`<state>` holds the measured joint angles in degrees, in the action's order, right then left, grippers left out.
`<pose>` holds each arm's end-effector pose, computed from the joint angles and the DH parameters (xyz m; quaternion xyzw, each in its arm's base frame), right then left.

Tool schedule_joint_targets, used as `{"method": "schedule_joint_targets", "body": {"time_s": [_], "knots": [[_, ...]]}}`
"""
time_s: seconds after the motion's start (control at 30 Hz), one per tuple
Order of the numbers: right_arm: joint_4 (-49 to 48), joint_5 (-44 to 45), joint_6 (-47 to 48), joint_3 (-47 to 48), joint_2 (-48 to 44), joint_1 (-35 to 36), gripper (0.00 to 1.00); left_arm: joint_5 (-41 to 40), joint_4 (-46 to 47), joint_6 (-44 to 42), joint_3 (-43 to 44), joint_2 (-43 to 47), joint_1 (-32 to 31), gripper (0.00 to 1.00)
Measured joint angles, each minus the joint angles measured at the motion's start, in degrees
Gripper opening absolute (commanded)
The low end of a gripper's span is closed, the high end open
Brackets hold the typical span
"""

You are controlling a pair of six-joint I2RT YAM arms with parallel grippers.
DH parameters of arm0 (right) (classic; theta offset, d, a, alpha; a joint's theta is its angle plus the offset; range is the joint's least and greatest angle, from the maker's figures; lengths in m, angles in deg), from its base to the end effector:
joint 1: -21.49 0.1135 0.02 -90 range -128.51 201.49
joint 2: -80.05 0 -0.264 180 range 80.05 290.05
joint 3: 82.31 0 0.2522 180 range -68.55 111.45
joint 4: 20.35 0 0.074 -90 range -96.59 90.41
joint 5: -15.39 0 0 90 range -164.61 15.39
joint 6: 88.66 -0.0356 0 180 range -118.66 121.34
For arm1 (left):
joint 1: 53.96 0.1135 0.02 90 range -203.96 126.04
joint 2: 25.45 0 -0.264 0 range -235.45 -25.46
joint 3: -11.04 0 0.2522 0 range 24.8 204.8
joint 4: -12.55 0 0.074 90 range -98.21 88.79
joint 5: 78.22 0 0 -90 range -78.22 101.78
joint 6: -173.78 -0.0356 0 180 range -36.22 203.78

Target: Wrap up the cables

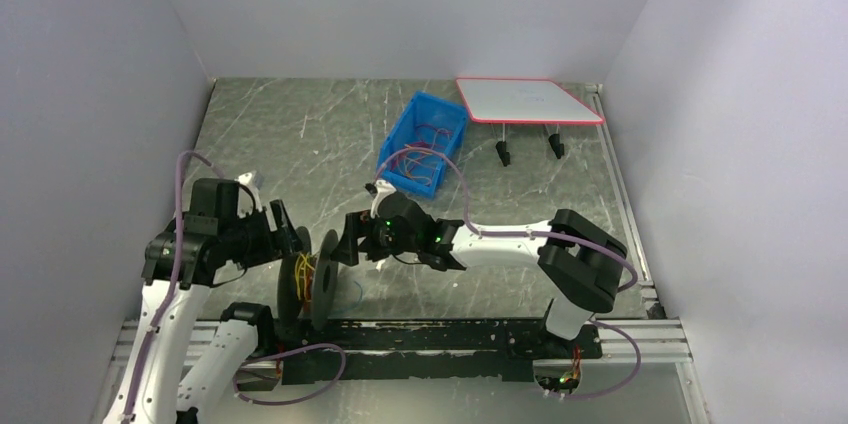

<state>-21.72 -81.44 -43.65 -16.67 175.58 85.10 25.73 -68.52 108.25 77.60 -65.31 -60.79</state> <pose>0.1563 0.3245 0.1984 -0.1688 0.8417 0.4442 0.2562 0.1041 -0.0211 0.3078 -0.1082 0.9395 -0.1932 0.2612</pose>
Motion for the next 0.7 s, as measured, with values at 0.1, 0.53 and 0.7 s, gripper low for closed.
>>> {"method": "schedule_joint_targets", "body": {"time_s": [0.1,0.53,0.7], "knots": [[-0.3,0.0,0.0,0.0,0.0,0.0,0.85,-1.8,-2.5,0.9,0.3,0.8,0.0,0.66],[-2.4,0.7,-0.7,-4.5,-4.0,0.0,0.85,-3.0,-4.3,1.2,1.8,-2.6,0.0,0.35],[-2.7,2.1,-0.9,-7.5,-8.0,0.0,0.85,-3.2,-3.1,1.2,1.9,-3.8,0.0,0.15]]}}
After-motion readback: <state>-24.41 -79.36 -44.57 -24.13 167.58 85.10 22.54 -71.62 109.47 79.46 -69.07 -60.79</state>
